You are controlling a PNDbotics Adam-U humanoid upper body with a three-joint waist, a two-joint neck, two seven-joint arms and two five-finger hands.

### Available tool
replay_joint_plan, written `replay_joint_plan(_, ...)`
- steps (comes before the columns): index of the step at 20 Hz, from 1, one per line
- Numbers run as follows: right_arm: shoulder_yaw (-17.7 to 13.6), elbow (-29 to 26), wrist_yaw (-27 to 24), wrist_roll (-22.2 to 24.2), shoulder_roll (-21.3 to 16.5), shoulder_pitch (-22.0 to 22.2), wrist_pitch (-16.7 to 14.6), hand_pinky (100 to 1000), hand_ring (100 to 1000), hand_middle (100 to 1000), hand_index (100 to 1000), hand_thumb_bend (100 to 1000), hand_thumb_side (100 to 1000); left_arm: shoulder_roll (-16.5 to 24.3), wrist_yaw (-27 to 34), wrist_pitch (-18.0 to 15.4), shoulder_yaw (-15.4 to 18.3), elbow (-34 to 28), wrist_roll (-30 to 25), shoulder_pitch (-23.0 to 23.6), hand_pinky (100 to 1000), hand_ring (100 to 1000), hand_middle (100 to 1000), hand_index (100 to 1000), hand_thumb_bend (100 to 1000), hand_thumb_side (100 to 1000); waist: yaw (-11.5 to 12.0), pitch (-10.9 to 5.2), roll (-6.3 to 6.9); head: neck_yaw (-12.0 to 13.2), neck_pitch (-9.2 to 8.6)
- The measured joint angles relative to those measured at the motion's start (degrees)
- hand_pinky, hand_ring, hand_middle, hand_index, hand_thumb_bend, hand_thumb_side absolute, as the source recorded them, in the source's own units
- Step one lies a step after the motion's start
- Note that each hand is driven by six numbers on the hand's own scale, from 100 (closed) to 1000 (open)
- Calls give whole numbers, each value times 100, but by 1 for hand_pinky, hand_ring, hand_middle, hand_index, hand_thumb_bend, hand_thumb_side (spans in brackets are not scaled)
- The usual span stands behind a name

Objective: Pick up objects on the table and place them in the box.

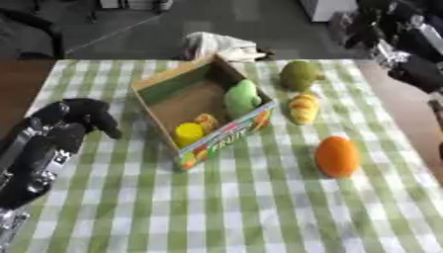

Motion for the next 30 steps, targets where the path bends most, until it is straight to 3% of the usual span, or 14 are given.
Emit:
replay_joint_plan(5, -114, 1670, 1070, -148, -40, -819, -238, 757, 686, 734, 941, 100, 357, -320, -58, 224, -37, 0, -43, 121, 655, 575, 573, 778, 100, 645, 142, -16, 10, -199, 44)
replay_joint_plan(7, -212, 2206, 1577, -226, -38, -989, -347, 783, 736, 774, 951, 100, 293, -406, -89, 316, -63, 0, -72, 137, 655, 575, 572, 777, 100, 654, 177, -18, 0, -282, 45)
replay_joint_plan(8, -253, 2433, 1819, -244, -38, -1041, -412, 803, 768, 795, 957, 100, 196, -434, -105, 356, -74, 0, -86, 157, 655, 574, 571, 776, 100, 660, 186, -20, -9, -313, 46)
replay_joint_plan(9, -287, 2632, 2055, -245, -38, -1071, -472, 812, 781, 803, 959, 100, 234, -461, -129, 393, -77, 0, -103, 173, 655, 574, 570, 775, 100, 664, 188, -22, -21, -339, 49)
replay_joint_plan(10, -317, 2813, 2292, -225, -38, -1089, -533, 824, 800, 817, 962, 100, 216, -475, -151, 432, -88, 0, -117, 177, 655, 574, 570, 774, 100, 670, 191, -26, -35, -360, 50)
replay_joint_plan(14, -354, 3219, 3005, 1, -80, -1068, -789, 852, 830, 840, 971, 100, 198, -523, -248, 565, -124, 0, -192, 225, 655, 575, 570, 772, 100, 685, 206, -56, -83, -394, 51)
replay_joint_plan(19, -205, 3211, 3367, 601, -300, -782, -1257, 875, 853, 857, 972, 100, 225, -559, -369, 663, -143, 0, -264, 272, 655, 575, 570, 774, 100, 693, 188, -75, -110, -397, 63)
replay_joint_plan(22, -57, 3096, 3434, 1013, -465, -588, -1495, 886, 864, 865, 974, 100, 505, -559, -410, 705, -143, 0, -285, 283, 655, 576, 571, 774, 100, 699, 181, -92, -132, -397, 90)
replay_joint_plan(23, -3, 3072, 3469, 1146, -510, -518, -1556, 888, 867, 866, 976, 100, 531, -560, -423, 715, -143, 0, -292, 291, 655, 576, 571, 774, 100, 697, 180, -92, -138, -397, 91)
replay_joint_plan(25, 95, 3037, 3527, 1361, -578, -382, -1650, 892, 870, 869, 977, 100, 727, -561, -448, 737, -144, 0, -308, 311, 655, 577, 571, 774, 100, 702, 177, -92, -138, -397, 91)
replay_joint_plan(30, 332, 2915, 3583, 1462, -672, -113, -1609, 894, 867, 865, 975, 100, 932, -563, -501, 765, -144, 0, -316, 318, 654, 577, 571, 775, 100, 705, 174, -91, -139, -390, 92)
